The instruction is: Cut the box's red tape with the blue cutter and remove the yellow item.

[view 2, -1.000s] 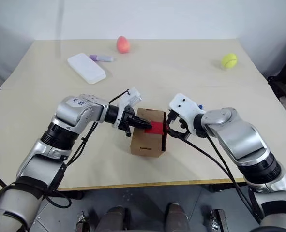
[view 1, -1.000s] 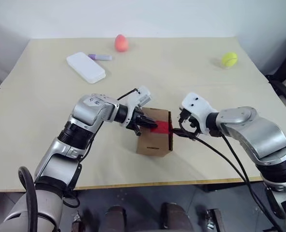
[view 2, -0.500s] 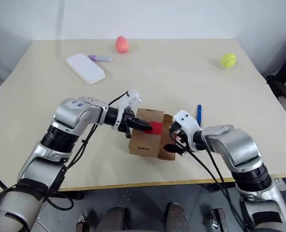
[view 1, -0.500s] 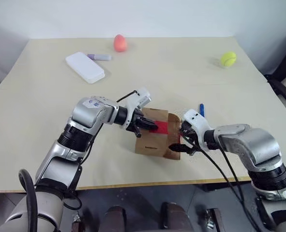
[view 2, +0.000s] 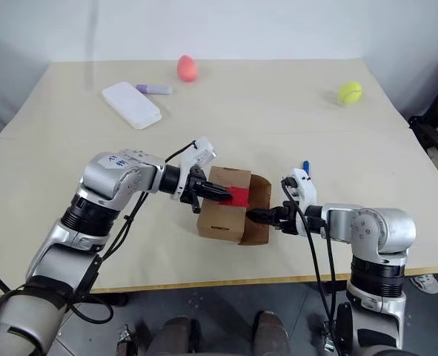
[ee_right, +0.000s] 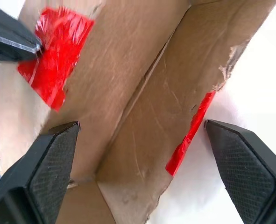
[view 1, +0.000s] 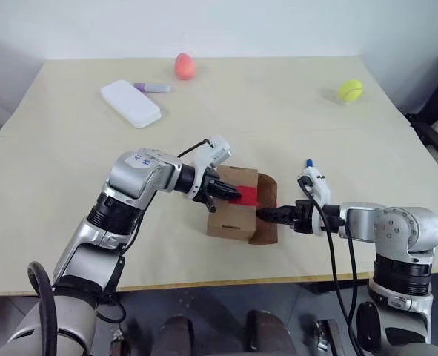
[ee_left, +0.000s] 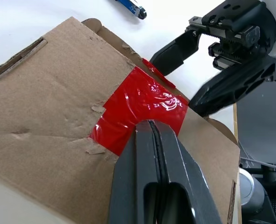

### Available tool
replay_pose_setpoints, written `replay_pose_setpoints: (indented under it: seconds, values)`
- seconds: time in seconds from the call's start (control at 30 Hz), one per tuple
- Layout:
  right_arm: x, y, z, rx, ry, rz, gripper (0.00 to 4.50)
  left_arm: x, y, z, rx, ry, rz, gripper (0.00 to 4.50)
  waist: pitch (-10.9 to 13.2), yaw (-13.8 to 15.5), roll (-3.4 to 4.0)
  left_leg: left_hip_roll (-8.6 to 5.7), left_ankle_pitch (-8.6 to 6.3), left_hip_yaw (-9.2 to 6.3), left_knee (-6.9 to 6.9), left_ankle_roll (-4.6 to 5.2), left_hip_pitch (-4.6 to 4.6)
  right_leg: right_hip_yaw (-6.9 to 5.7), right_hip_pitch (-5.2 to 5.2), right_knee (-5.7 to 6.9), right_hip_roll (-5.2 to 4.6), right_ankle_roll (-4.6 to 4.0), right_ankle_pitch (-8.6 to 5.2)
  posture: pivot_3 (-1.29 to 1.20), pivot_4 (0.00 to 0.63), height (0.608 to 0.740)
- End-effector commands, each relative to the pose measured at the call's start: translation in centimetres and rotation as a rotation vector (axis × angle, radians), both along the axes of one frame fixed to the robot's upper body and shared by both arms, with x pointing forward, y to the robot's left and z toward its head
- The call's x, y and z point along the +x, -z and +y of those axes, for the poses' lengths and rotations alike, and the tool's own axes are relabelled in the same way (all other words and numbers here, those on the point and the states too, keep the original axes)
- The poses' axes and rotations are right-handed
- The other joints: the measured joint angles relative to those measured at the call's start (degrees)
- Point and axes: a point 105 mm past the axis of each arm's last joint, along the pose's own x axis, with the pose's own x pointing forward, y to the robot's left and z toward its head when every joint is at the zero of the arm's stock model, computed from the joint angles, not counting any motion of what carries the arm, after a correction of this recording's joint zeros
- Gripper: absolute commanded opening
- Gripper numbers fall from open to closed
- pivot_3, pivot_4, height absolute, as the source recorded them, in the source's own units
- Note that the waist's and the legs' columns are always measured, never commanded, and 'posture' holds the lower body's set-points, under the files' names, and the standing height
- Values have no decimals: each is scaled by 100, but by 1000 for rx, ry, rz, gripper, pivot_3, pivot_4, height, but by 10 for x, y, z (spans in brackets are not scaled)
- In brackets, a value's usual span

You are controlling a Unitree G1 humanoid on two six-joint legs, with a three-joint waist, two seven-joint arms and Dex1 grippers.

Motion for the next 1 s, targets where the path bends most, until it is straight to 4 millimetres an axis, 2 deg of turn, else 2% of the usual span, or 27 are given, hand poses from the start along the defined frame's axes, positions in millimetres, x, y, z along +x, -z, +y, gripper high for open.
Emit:
replay_pose_setpoints:
  seconds: [0.03,0.33,0.53,0.63,0.8,1.0]
  values:
    - [3,20,5,30,16,92,4470,-6,12,0,33,12,31,0,-11,-25,7,0,0,1,0,0,4,1,1,3,0,0,0,0,150,740]
    - [14,26,28,36,-74,111,4470,-9,9,0,41,20,22,0,-20,-177,10,1,6,5,8,-1,23,15,6,27,0,-10,6,0,150,740]
    - [14,31,33,13,-103,124,4470,-11,8,0,40,18,19,0,-23,-205,11,5,8,12,7,-2,34,24,4,40,1,-15,6,0,150,740]
    - [17,33,34,9,-101,127,3892,-10,7,0,38,15,18,0,-24,-201,11,6,8,13,8,-2,34,25,4,41,1,-15,6,0,150,740]
    - [21,28,36,6,-101,123,2171,-9,7,1,36,5,18,0,-24,-190,11,6,8,14,2,-2,27,26,-6,38,1,-15,6,0,150,740]
    - [21,23,30,-6,-65,129,42,-5,8,6,35,-16,13,0,-21,-161,16,6,8,14,0,-3,19,25,-11,35,1,-15,6,0,150,740]
